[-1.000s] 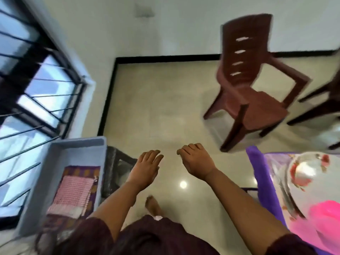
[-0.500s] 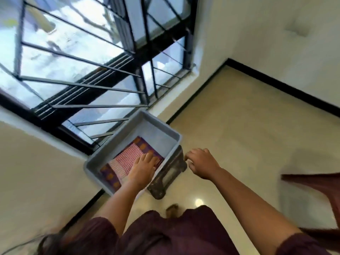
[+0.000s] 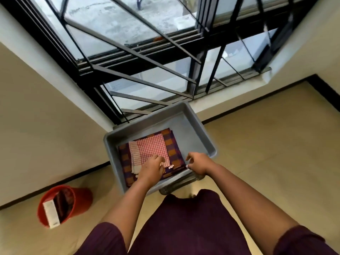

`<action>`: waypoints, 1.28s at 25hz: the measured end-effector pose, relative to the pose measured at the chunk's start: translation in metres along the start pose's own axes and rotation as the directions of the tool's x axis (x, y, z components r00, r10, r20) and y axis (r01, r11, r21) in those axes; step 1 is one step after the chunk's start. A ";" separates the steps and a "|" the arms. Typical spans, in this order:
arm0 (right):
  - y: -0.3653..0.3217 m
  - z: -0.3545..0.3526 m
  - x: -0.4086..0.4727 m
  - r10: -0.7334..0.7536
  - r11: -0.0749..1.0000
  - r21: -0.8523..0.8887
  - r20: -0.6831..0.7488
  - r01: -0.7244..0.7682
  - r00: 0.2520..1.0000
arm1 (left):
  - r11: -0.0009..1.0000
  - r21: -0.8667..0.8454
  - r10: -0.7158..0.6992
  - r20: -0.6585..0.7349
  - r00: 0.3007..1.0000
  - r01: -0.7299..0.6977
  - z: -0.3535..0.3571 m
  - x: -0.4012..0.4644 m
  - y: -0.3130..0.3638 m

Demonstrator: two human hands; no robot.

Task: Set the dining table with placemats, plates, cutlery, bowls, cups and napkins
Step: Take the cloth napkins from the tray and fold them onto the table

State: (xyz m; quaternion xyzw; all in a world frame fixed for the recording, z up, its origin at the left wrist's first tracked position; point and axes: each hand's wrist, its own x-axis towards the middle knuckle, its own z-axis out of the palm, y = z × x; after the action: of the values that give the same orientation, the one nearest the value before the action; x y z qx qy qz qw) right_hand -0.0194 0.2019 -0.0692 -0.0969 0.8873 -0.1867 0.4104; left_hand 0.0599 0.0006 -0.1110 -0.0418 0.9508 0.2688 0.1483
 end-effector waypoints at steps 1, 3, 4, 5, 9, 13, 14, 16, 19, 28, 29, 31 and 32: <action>0.005 0.006 0.019 0.001 1.000 -0.001 0.010 -0.001 1.000 | 0.999 -0.039 -0.022 0.020 1.000 0.023 0.016 0.013 -0.003; 0.014 0.021 0.051 0.011 1.000 -0.012 0.015 -0.010 1.000 | 0.994 -0.084 -0.061 0.063 0.996 0.066 0.045 0.034 -0.010; 0.020 0.030 0.068 0.013 1.000 -0.013 0.014 -0.013 1.000 | 0.990 -0.103 -0.086 0.078 0.993 0.094 0.062 0.044 -0.013; 0.025 0.039 0.084 0.014 1.000 -0.002 0.016 -0.014 1.000 | 0.986 -0.119 -0.108 0.090 0.990 0.119 0.078 0.053 -0.016; 0.036 0.065 0.122 0.012 1.000 0.026 -0.006 -0.011 1.000 | 0.982 -0.134 -0.114 0.145 0.983 0.134 0.122 0.077 -0.021; 0.038 0.078 0.132 0.054 0.997 0.069 -0.128 -0.046 0.990 | 0.991 -0.074 -0.104 0.144 0.984 0.116 0.138 0.089 -0.019; 0.037 0.078 0.134 0.061 0.994 0.100 -0.148 -0.046 0.987 | 0.992 -0.061 -0.100 0.139 0.985 0.109 0.137 0.091 -0.017; 0.033 0.074 0.133 0.063 0.976 0.214 -0.139 -0.032 0.988 | 0.995 -0.050 -0.084 0.134 0.987 0.091 0.134 0.092 -0.012; 0.021 0.055 0.118 0.015 0.959 0.282 -0.111 0.017 0.994 | 0.988 -0.086 -0.114 0.136 0.984 0.127 0.120 0.089 -0.001; 0.051 0.030 0.116 0.040 0.995 0.091 0.022 -0.042 0.999 | 0.963 0.270 -0.113 0.355 0.928 0.014 0.121 0.090 0.010; 0.057 0.036 0.122 0.056 0.992 0.115 0.008 -0.057 0.998 | 0.957 0.289 -0.082 0.338 0.938 -0.021 0.126 0.095 0.007; 0.064 0.048 0.133 0.062 0.985 0.164 -0.015 -0.059 0.998 | 0.947 0.310 -0.019 0.306 0.952 -0.081 0.130 0.102 0.002; 0.065 0.052 0.136 0.052 0.982 0.181 -0.020 -0.048 0.998 | 0.954 0.291 -0.013 0.284 0.959 -0.073 0.129 0.102 0.001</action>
State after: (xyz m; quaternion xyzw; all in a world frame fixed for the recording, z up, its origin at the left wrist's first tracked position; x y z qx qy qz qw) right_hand -0.0688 0.2039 -0.2205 -0.0346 0.8738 -0.2572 0.4112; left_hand -0.0043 0.0692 -0.2467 0.0346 0.9499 0.1277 0.2831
